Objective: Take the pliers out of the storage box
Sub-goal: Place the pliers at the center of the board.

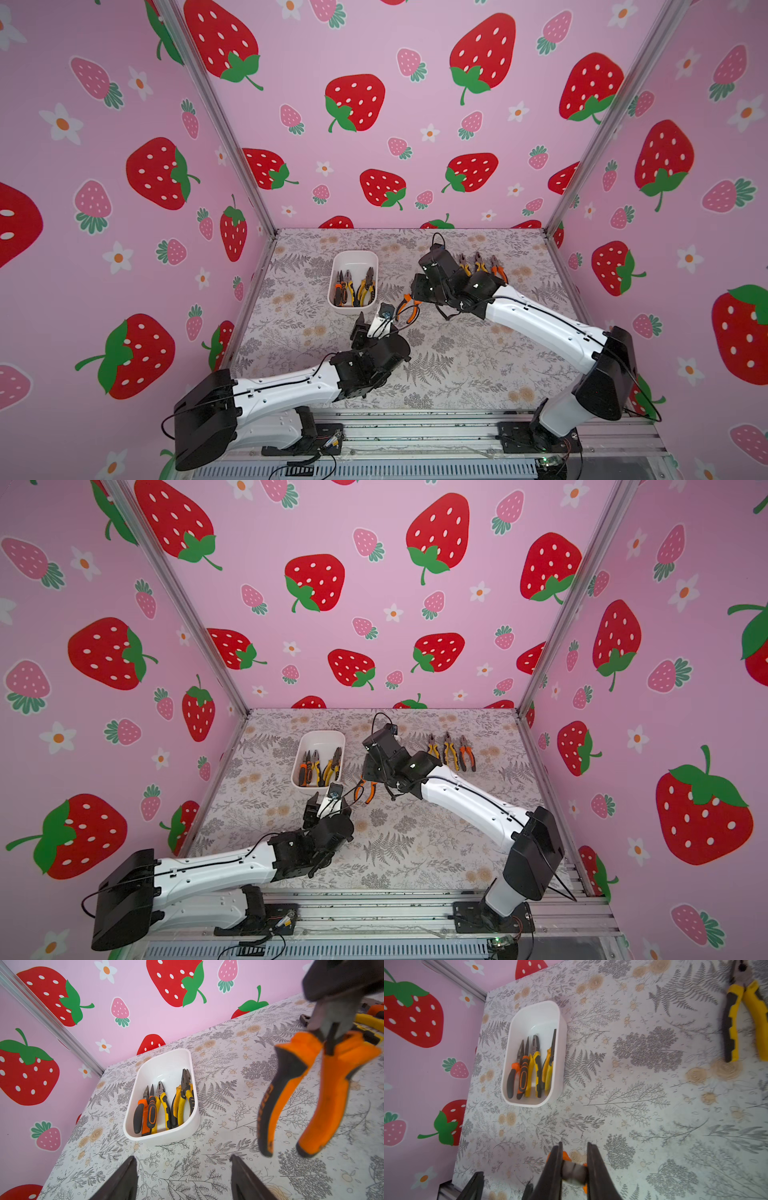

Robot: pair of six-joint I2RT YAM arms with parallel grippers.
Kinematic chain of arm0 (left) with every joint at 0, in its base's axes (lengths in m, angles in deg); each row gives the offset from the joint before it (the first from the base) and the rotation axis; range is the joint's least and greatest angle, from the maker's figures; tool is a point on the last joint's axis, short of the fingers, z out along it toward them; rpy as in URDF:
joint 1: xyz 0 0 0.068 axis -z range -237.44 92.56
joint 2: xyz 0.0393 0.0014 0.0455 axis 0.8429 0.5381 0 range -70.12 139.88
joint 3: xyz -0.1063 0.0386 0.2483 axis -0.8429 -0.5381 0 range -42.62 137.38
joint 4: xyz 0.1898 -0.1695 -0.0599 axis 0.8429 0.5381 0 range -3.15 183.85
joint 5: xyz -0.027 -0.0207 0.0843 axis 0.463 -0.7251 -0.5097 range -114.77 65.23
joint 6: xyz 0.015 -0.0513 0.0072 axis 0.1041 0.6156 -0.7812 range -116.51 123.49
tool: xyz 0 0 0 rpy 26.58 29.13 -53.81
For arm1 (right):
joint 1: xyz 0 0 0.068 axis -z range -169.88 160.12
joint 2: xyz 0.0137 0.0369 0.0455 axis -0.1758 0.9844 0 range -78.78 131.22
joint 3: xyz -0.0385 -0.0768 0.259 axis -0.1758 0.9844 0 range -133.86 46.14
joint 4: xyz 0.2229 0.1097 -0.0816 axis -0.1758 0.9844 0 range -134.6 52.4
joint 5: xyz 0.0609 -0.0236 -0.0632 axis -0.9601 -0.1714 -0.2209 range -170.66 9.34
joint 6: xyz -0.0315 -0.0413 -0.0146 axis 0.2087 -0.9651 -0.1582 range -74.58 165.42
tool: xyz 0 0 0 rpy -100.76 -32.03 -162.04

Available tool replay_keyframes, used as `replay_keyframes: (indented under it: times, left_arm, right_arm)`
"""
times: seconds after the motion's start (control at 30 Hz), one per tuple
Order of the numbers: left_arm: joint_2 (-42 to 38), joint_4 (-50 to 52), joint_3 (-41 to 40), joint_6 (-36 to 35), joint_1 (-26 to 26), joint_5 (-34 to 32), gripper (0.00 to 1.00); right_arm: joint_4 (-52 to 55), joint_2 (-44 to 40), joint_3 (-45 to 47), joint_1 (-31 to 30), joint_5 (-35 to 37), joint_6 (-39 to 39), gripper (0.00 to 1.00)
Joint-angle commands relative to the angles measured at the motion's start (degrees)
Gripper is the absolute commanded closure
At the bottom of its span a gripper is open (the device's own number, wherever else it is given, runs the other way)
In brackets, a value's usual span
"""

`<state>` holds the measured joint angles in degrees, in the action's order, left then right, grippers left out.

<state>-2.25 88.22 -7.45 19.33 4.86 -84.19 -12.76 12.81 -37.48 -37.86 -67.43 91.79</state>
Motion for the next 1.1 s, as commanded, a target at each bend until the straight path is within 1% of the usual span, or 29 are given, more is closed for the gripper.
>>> replay_keyframes:
  times: [0.0,0.13,0.23,0.37,0.47,0.5,0.57,0.6,0.73,1.07]
  left_arm:
    - [0.0,-0.4,1.6,-0.2,0.0,-0.7,0.30]
    - [0.6,-0.9,1.8,-1.0,0.0,-0.1,0.32]
    - [1.4,-1.3,2.3,-1.6,0.0,0.0,0.32]
    - [3.3,-1.2,3.5,-2.3,0.0,-0.6,0.32]
    - [4.6,-1.0,4.3,-2.9,0.0,-0.5,0.33]
    - [4.8,-1.0,4.5,-3.0,0.0,-0.5,0.35]
    - [4.9,-1.3,4.7,-3.3,0.0,-0.5,0.48]
    - [4.8,-1.5,4.5,-3.6,0.0,-0.5,0.52]
    - [4.0,-2.4,3.7,-3.6,-0.1,-0.8,0.52]
    - [2.6,-2.9,2.7,-3.3,-0.8,-0.4,0.51]
  right_arm:
    - [3.8,-0.2,-1.8,6.3,-2.8,-6.8,1.00]
    - [7.1,3.9,-4.6,13.9,-8.1,-14.8,1.00]
    - [10.1,8.6,-9.0,18.3,-12.2,-21.0,1.00]
    - [12.4,16.0,-15.4,21.0,-11.9,-26.3,0.97]
    - [14.2,21.6,-20.2,22.6,-13.2,-27.5,0.97]
    - [14.3,23.4,-21.5,23.1,-13.2,-27.7,0.97]
    - [14.1,26.3,-23.3,23.7,-12.7,-28.0,0.97]
    - [14.0,27.9,-24.5,24.1,-12.4,-28.0,0.97]
    - [14.1,33.7,-28.9,25.3,-12.2,-28.3,0.97]
    - [16.4,45.2,-42.0,27.8,-13.2,-28.0,0.97]
